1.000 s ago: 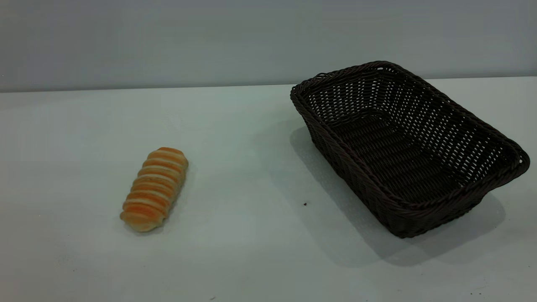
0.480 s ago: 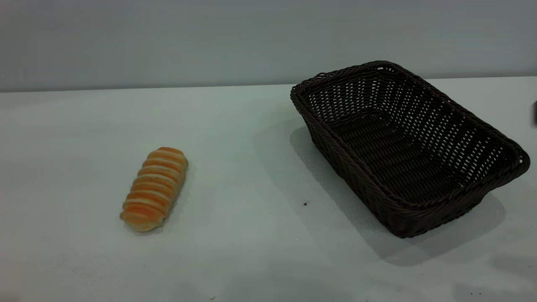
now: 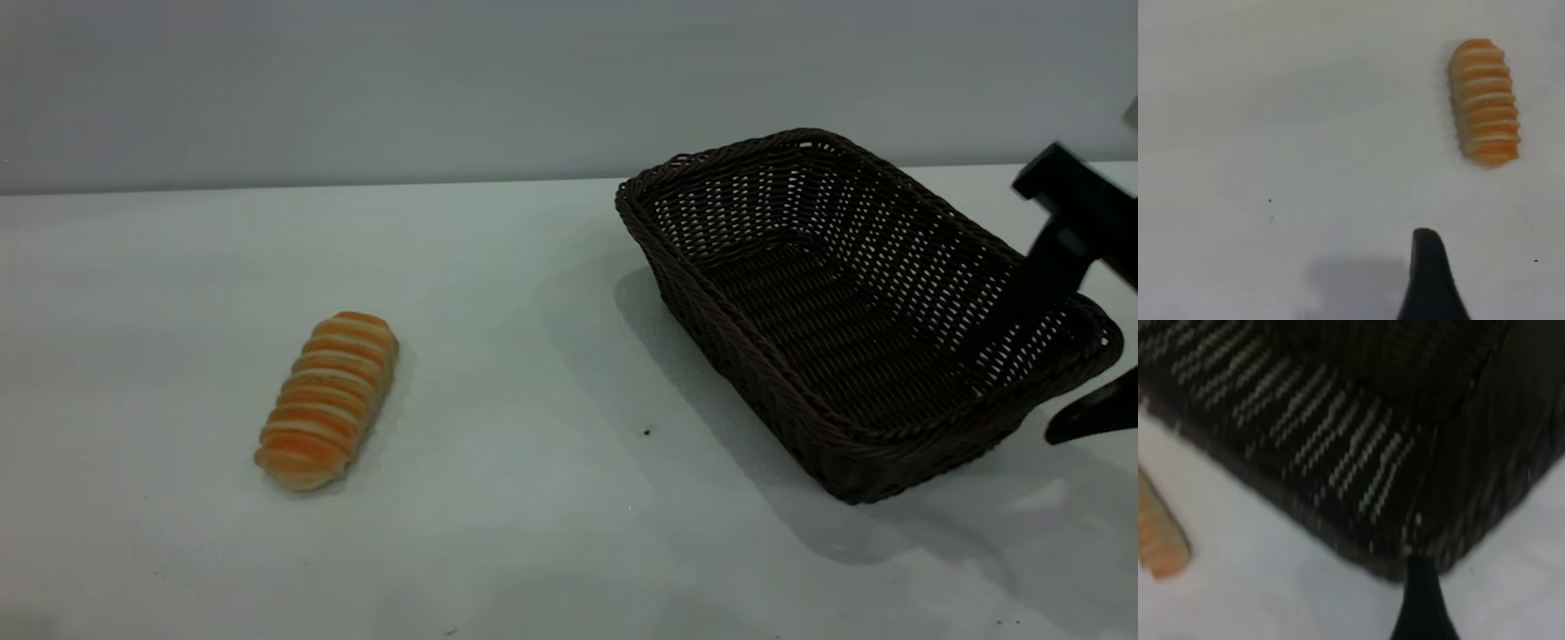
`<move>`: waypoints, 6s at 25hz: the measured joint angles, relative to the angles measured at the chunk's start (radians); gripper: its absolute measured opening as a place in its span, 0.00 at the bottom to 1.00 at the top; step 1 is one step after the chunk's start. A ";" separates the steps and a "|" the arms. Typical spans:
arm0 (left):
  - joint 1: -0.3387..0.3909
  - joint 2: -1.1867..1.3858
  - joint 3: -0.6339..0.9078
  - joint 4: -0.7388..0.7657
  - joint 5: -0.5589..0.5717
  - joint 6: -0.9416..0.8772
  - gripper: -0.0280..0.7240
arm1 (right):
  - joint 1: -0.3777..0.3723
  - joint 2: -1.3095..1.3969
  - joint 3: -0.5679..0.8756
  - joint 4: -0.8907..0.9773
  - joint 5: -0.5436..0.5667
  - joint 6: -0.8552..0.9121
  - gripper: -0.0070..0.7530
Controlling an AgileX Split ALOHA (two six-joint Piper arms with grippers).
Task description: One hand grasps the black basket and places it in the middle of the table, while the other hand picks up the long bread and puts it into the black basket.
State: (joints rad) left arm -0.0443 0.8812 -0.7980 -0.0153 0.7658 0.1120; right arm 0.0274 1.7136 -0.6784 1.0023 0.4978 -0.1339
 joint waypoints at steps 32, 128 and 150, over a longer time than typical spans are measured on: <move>0.000 0.000 0.000 -0.048 -0.028 0.001 0.75 | -0.014 0.341 -0.213 0.014 -0.039 -0.001 0.14; -0.565 1.209 -0.375 -0.231 -0.748 0.189 0.22 | 0.152 -1.477 0.206 -0.900 0.627 -0.002 0.47; -0.556 0.527 -0.374 -0.099 -0.074 0.189 0.85 | 0.152 -1.730 0.206 -0.900 0.636 0.000 0.42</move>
State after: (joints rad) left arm -0.6006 1.4085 -1.1719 -0.1138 0.6916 0.3007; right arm 0.1795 -0.0168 -0.4724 0.1028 1.1336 -0.1337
